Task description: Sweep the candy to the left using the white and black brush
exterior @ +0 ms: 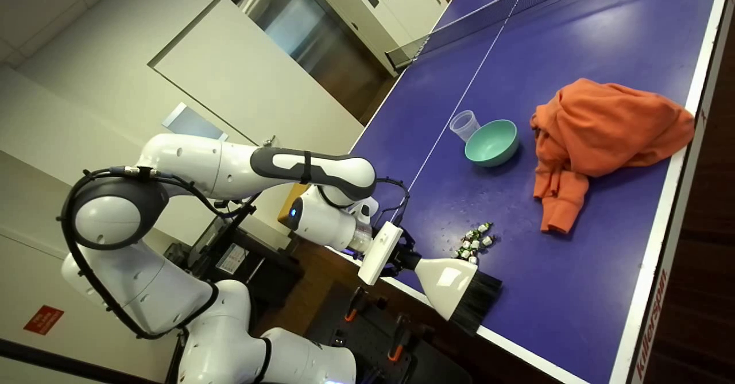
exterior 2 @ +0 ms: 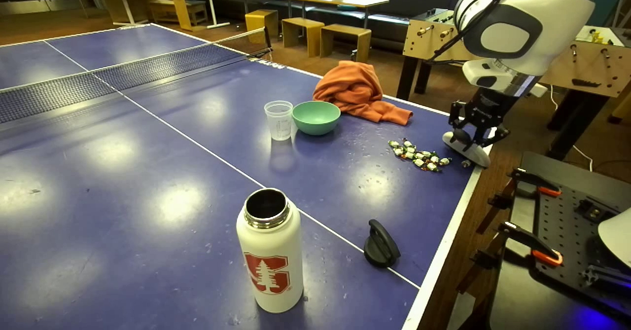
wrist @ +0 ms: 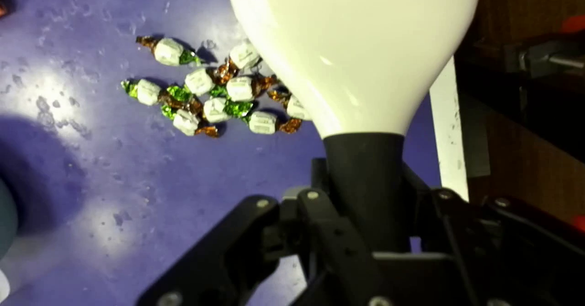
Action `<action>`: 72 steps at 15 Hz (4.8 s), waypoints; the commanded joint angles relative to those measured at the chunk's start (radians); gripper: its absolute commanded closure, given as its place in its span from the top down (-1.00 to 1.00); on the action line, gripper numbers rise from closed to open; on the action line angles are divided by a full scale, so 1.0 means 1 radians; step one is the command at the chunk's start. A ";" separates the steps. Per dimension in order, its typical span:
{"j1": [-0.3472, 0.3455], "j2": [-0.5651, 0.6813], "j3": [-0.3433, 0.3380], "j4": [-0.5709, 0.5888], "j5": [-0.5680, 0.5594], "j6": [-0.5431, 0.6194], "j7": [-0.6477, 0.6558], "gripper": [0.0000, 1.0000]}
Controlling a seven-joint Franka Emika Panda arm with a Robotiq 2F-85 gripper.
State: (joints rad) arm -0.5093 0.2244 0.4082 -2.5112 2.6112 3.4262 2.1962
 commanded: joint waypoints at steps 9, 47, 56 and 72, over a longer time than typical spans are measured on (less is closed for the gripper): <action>-0.347 0.107 0.510 0.194 -0.002 0.028 0.002 -0.75; -0.566 0.221 0.798 0.133 -0.005 0.034 -0.173 -0.75; -0.469 0.094 0.833 0.129 -0.005 0.031 -0.105 -0.75; -0.825 -0.021 0.837 0.120 -0.014 0.026 -0.329 -0.25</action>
State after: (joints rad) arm -1.3349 0.2034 1.2448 -2.3913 2.5975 3.4526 1.8671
